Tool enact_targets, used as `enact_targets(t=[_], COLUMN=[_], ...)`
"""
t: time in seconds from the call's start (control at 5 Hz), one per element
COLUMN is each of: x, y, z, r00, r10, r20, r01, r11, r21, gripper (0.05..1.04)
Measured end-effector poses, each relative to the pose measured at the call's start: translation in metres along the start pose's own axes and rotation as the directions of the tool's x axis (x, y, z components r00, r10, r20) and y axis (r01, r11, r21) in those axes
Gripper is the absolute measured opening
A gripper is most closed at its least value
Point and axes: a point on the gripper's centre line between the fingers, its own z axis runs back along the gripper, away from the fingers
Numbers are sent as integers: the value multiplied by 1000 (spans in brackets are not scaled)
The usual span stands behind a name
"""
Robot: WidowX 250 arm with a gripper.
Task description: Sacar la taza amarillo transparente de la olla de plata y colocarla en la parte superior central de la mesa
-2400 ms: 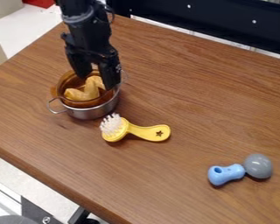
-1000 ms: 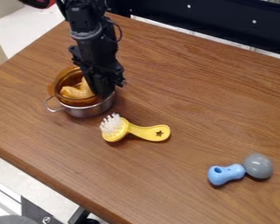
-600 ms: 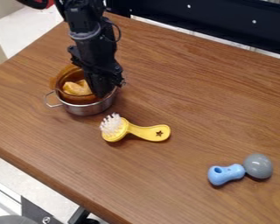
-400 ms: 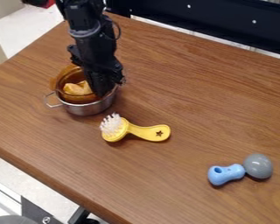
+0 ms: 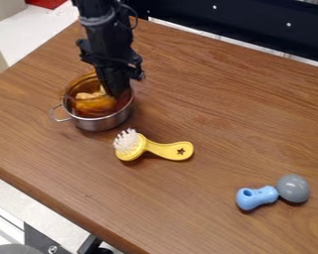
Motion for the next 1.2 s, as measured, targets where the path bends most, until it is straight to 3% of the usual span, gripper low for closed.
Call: enact_targets(t=[0.2,0.4,0.6,1.0,1.2], x=[4,9,11,14,20], y=[-1,1,0,-6,-15], z=[8,19,25,33,47], r00=[1000,996,993,990,991], r10=[13,29,18,49,69], r20=[25,85,113,133,112], r01=[-14,-35,-26,-60,-77], r11=[999,997,997,995,995], r21=[37,66,70,80,66], gripper=[54,54,54,54,54])
